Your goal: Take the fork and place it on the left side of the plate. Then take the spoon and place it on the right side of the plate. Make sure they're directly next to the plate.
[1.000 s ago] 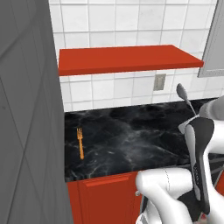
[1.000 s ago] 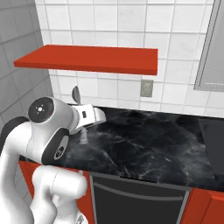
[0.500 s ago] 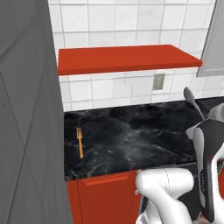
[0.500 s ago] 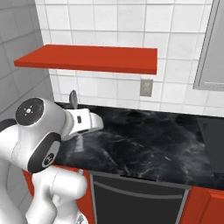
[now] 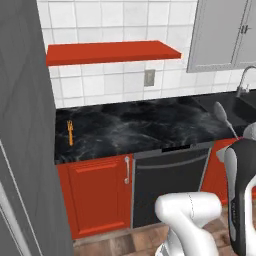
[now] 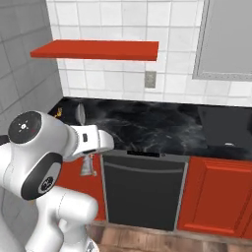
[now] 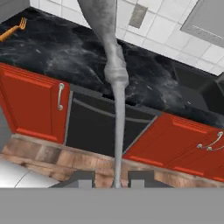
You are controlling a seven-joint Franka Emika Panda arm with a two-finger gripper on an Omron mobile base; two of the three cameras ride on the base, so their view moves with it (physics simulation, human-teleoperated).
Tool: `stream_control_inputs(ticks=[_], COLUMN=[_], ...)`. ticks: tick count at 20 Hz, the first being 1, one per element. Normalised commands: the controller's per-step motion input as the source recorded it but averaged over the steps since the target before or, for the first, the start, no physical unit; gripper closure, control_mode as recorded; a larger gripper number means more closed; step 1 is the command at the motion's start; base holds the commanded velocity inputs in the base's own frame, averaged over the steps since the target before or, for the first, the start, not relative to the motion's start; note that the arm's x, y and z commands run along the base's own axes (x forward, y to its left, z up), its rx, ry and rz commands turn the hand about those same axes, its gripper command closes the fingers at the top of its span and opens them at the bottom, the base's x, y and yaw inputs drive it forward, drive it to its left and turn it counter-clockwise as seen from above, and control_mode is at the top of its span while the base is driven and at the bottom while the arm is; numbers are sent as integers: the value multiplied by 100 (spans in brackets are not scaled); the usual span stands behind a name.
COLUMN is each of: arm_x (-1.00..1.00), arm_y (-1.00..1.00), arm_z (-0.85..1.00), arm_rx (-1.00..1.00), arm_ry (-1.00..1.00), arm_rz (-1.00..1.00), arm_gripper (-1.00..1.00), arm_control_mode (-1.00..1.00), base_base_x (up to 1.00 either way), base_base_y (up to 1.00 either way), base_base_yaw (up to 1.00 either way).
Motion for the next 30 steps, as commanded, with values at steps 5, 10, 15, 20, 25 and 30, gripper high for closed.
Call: stream_control_inputs(ticks=[5,10,15,20,25,30], arm_x=[0,0,0,0,0,0], arm_y=[0,0,0,0,0,0], arm_z=[0,0,0,0,0,0], arm_rx=[0,0,0,0,0,0], arm_ry=[0,0,0,0,0,0], arm_rz=[0,0,0,0,0,0], arm_gripper=[100,100,100,100,100,100], arm_control_mode=[100,100,100,100,100,100], base_base_x=[-49,-38,-40,-50,-54,-51], base_base_y=[-100,-100,-100,-100,-100,-100], base_base_yaw=[-2,0,0,0,0,0])
